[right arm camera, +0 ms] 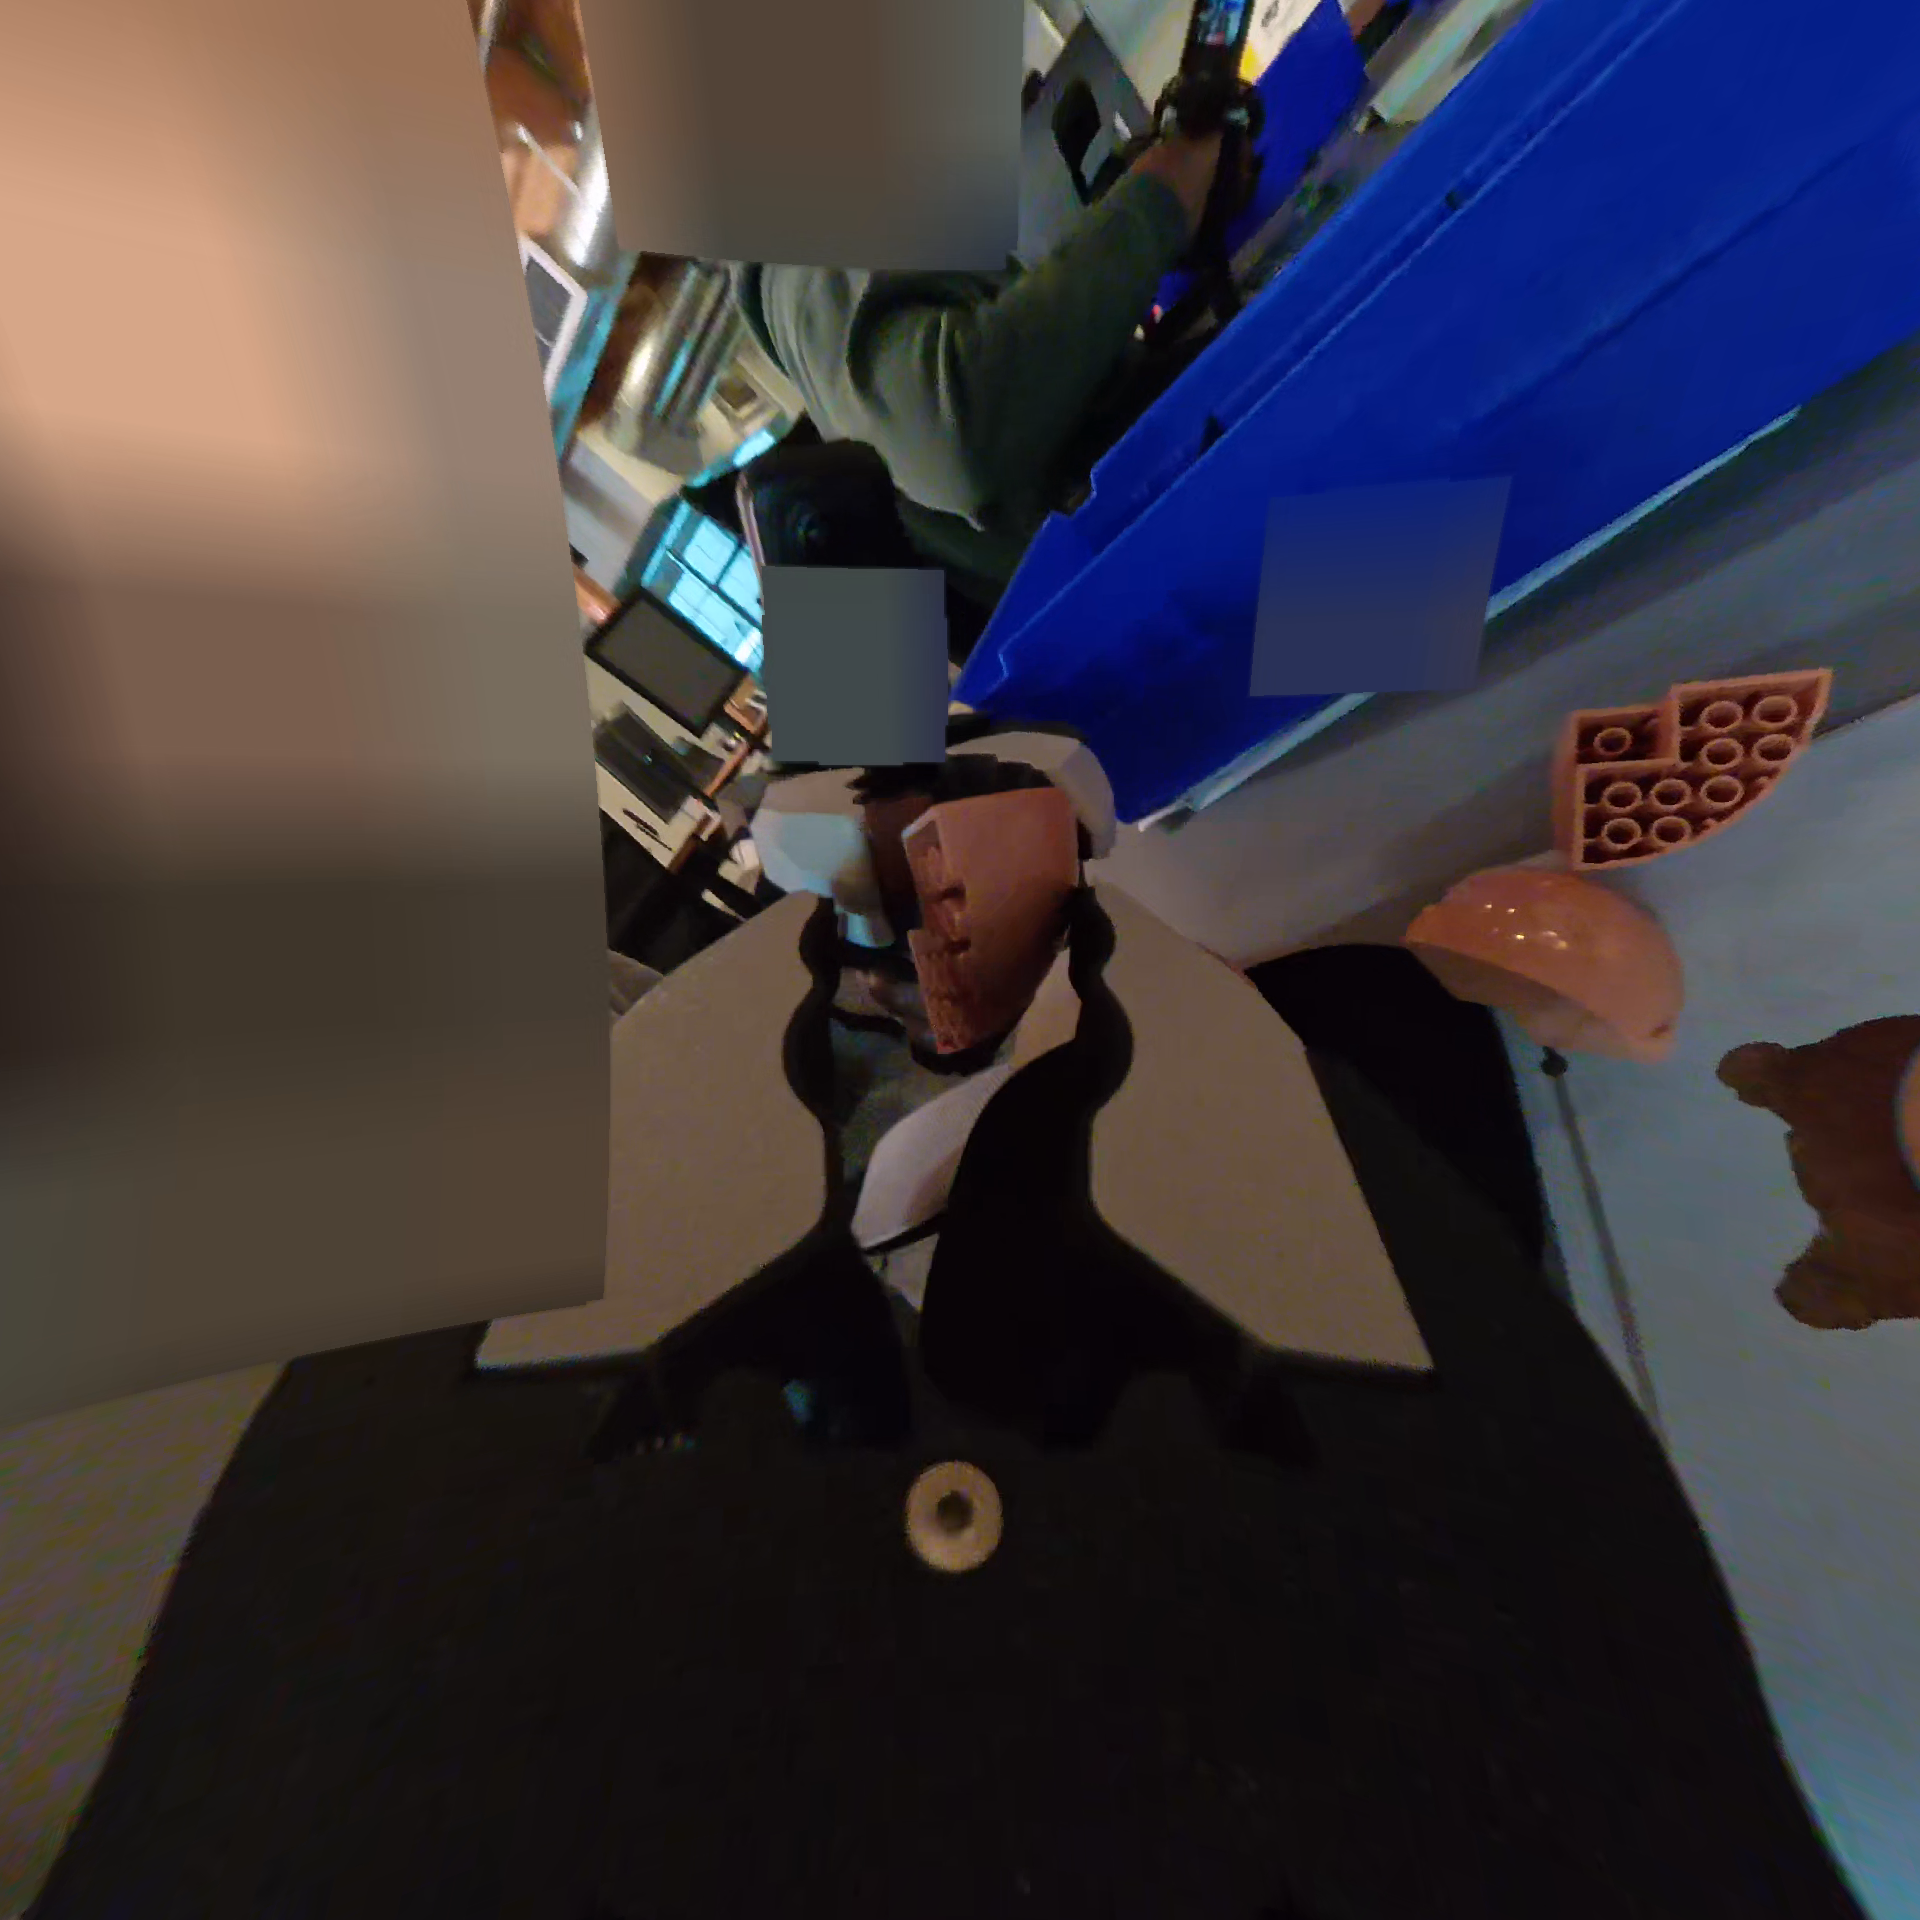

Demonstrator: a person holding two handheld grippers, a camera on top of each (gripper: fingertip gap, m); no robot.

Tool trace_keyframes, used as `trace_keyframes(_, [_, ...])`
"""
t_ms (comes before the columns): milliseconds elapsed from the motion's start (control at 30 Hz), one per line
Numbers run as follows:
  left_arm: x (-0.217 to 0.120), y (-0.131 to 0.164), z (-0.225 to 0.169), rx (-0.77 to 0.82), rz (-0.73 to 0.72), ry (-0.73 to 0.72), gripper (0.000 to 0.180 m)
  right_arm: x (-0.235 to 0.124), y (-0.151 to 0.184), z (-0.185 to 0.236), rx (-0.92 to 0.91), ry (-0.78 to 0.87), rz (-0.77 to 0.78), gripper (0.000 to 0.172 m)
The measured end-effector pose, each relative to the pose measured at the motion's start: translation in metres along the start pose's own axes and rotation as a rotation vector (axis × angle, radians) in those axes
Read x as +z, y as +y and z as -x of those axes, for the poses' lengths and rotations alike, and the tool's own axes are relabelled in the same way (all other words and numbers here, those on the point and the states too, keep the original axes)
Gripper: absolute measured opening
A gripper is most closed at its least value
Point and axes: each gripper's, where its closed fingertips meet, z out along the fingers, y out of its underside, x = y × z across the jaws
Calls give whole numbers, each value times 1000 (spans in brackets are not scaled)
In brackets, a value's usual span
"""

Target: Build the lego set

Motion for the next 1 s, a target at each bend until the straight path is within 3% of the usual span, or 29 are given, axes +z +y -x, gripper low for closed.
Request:
trace_keyframes(233, [0,-2,0,152,-2,-107,36,1,-8,-4,70,-16,-125,35])
trace_keyframes(400, [5,9,2,321,100,-189,41,-5,-14,-5,-21,18,-184,26])
trace_keyframes(467, [7,5,-1,375,77,-202,42,-6,-16,-1,-19,-6,-213,26])
trace_keyframes(633, [5,2,-10,307,82,-86,51,-7,-16,1,-32,-7,-226,26])
trace_keyframes(733, [0,-6,-16,219,49,-4,47,-6,-16,5,-25,-37,-233,26])
trace_keyframes(1000, [-10,-22,-8,281,-48,-105,43,-9,-20,-3,-71,53,-252,26])
